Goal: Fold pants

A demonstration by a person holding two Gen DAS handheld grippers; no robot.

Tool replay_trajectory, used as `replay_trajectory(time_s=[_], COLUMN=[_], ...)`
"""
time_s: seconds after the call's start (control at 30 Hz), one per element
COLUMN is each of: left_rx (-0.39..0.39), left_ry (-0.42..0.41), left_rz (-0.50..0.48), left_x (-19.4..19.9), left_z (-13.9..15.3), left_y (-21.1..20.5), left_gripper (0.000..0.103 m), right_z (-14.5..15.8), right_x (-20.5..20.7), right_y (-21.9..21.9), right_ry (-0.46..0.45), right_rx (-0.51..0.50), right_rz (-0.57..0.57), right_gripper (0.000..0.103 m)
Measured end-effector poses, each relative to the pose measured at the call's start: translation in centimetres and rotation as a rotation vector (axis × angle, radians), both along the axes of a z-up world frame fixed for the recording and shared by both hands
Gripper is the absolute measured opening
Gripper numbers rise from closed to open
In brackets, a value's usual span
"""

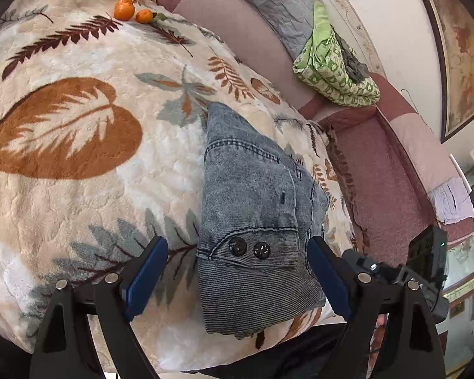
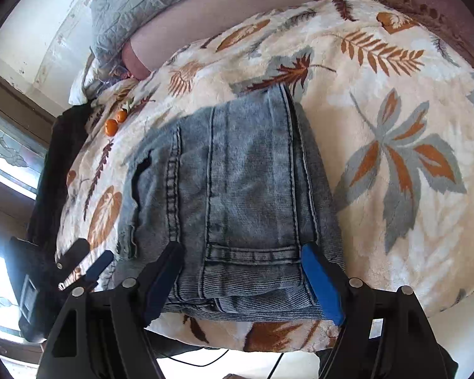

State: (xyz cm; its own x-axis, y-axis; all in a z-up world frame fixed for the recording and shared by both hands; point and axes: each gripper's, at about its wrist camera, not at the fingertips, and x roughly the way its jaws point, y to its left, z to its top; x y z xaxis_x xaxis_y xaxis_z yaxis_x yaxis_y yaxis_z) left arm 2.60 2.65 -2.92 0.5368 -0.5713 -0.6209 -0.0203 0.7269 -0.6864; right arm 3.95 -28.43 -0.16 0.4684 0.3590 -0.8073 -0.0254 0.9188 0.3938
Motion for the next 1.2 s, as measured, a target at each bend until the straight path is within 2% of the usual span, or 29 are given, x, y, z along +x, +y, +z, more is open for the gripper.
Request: replay_trajectory(time_s=[0.1, 0.23, 0.37, 0.53, 0.7, 0.87, 0.93, 0.97, 1.03, 1.07, 1.1, 1.17, 1.2], left_rx=[-0.034, -0.021, -0.024, 0.003, -0.006, 0.016, 0.033, 0.040, 0.047, 0.048, 0.049, 0.078, 0.105], left_ry=[0.067, 0.041, 0.023, 0.007, 0.025, 0.025, 0.020, 0.018, 0.014, 0.012, 0.008, -0.006, -0.023], left_rz=[-0.034, -0.035, -0.073, -0.087, -0.087, -0.091, -0.094, -0.094, -0.093, -0.092, -0.090, -0.090, -0.093], left_x=[0.6, 0.5, 0.5, 0.5, 1.0, 1.5, 1.5, 1.5, 1.5, 1.5, 1.5, 1.5, 1.5], left_z=[-1.4, -1.0, -0.8, -0.6, -0.9, -0.9, -0.7, -0.7, -0.5, -0.5, -0.4, 0.0, 0.4], left_y=[-0.8, -1.5, -2.4, -2.7, -2.5, -2.6, -2.9, -2.9, -3.0, -3.0, -3.0, -3.2, -3.4], left_gripper=[0.090, 0.090, 0.090, 0.087, 0.087, 0.087, 0.087, 0.087, 0.087, 0.087, 0.087, 0.073, 0.063], right_z=[2.9, 6.5, 8.2, 6.5, 2.4, -1.4, -2.9, -3.5, -4.3, -4.2, -4.0, -3.1, -2.5], right_x=[0.7, 3.3, 7.4, 12.3, 16.2, 18.8, 19.6, 19.8, 19.9, 19.7, 19.5, 19.1, 18.8], right_y=[0.7, 3.7, 9.3, 16.9, 22.7, 24.6, 24.6, 24.3, 23.9, 23.8, 23.7, 23.3, 23.0], right_ry=[-0.054, -0.105, -0.104, -0.025, 0.068, 0.162, 0.214, 0.245, 0.279, 0.267, 0.261, 0.223, 0.194], right_rx=[-0.026, -0.103, -0.202, -0.350, -0.557, -0.631, -0.616, -0.580, -0.580, -0.581, -0.582, -0.589, -0.593], right_rz=[0.027, 0.109, 0.229, 0.375, 0.492, 0.529, 0.537, 0.540, 0.554, 0.567, 0.576, 0.571, 0.560], right_gripper=[0.080, 0.080, 0.080, 0.080, 0.080, 0.080, 0.080, 0.079, 0.035, 0.035, 0.028, 0.025, 0.024])
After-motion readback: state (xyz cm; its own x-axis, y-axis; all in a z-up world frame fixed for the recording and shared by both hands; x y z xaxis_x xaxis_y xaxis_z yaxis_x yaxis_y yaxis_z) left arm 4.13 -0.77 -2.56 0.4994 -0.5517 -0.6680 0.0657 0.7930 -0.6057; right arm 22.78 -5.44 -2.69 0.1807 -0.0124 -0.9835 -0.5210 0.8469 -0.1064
